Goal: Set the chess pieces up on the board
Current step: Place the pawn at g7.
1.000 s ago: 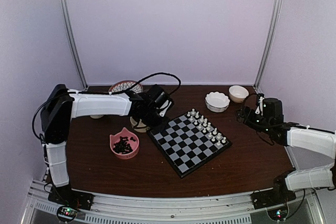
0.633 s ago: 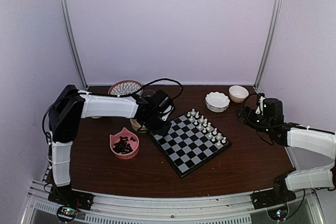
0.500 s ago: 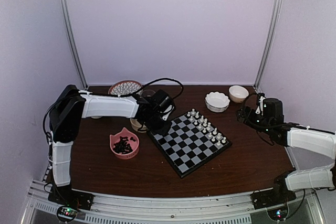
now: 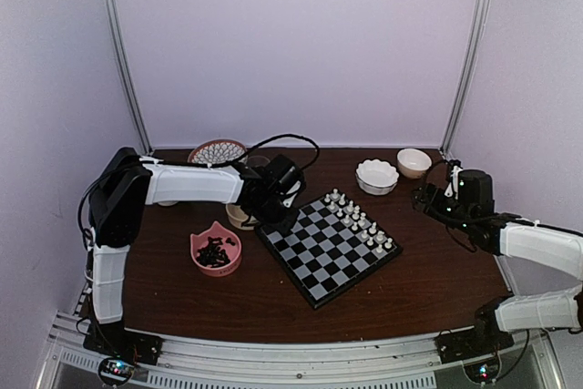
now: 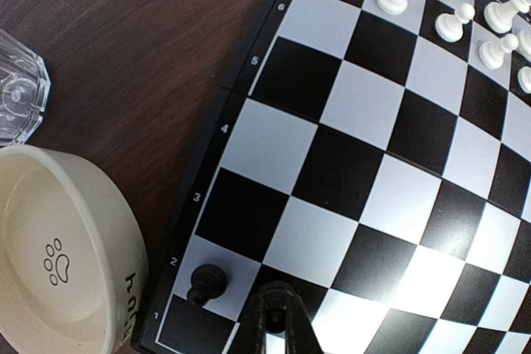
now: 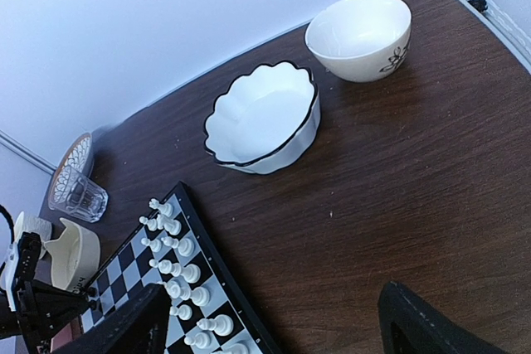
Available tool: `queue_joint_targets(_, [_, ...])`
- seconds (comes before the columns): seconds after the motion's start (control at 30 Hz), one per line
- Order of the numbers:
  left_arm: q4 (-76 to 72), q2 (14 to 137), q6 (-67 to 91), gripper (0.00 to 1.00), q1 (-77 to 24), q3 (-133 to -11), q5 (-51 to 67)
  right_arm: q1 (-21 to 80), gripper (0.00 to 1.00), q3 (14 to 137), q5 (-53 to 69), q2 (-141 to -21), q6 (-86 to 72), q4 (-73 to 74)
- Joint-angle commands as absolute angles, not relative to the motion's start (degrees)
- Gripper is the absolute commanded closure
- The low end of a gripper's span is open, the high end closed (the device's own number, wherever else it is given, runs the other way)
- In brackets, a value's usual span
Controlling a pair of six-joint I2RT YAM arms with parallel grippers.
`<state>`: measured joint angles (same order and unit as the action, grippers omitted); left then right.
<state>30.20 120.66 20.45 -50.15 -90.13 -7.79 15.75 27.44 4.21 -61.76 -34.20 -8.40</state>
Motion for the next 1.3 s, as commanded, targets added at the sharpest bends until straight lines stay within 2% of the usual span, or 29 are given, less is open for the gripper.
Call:
queue_joint_targets(0.0, [31.08,121.74,20.03,0.98,-50.01,-91.45,-8.07,16.0,0.1,26.88,3.08,-60.9,-33.33,-8.83])
queue_joint_targets(0.53, [31.77,121.73,19.96,0.96,-50.01,-91.23,-7.38,16.02,0.1,26.9,2.9,-60.89,-33.2,-8.45])
queue_joint_targets(0.87, [31.74,121.9,19.95,0.87,-50.01,-91.22,-6.87,16.0,0.1,27.0,2.99,-60.89,-33.22,-8.35])
queue_joint_targets(1.27, [31.95,122.26,19.86,0.88,-50.01,-91.57,-6.24,16.0,0.1,27.07,2.99,-60.82,-33.12,-8.26])
